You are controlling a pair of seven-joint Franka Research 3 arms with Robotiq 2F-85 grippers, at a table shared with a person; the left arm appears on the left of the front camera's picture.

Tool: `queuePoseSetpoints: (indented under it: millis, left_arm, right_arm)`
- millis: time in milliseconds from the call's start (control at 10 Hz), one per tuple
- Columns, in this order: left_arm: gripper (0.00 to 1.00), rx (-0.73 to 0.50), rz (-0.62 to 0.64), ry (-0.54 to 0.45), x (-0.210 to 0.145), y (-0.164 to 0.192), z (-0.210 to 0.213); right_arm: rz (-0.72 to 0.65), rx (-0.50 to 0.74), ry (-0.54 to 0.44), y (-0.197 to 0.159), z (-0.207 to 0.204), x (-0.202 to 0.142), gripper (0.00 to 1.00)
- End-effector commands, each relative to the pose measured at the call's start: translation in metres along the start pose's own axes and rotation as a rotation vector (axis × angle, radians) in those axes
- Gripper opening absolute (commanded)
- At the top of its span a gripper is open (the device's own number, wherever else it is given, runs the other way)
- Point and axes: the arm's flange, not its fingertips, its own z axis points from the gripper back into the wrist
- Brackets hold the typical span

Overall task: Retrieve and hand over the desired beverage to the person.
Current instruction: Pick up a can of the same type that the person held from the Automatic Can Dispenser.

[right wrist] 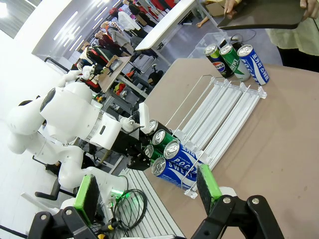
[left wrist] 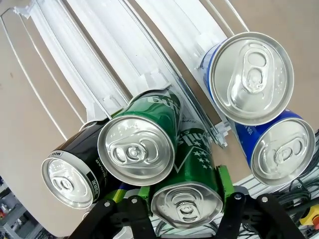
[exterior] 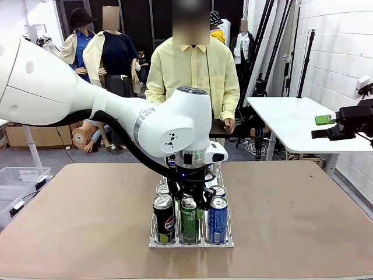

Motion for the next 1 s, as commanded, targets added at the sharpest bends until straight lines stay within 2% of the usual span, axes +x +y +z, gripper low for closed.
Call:
queuePoseSetpoints:
  millis: [0, 500, 700, 900]
  left_arm:
    - [0.0, 0.021, -0.015, -0.026, -0.005, 0.003, 0.029]
    - [0.0, -0.032, -0.132, -0.135, -0.017, 0.039, 0.146]
    - [0.0, -0.052, -0.168, -0.13, -0.035, 0.068, 0.193]
    - [0.0, 0.001, -0.128, -0.106, -0.047, 0.099, 0.216]
  right_arm:
    - [-0.004, 0.01, -0.009, 0.001, 0.0, 0.001, 1.0]
    - [-0.004, 0.01, -0.009, 0.001, 0.0, 0.001, 1.0]
    - [-0.004, 0.01, -0.009, 0.001, 0.0, 0.001, 1.0]
    - [-0.004, 0.01, -0.009, 0.001, 0.0, 0.001, 1.0]
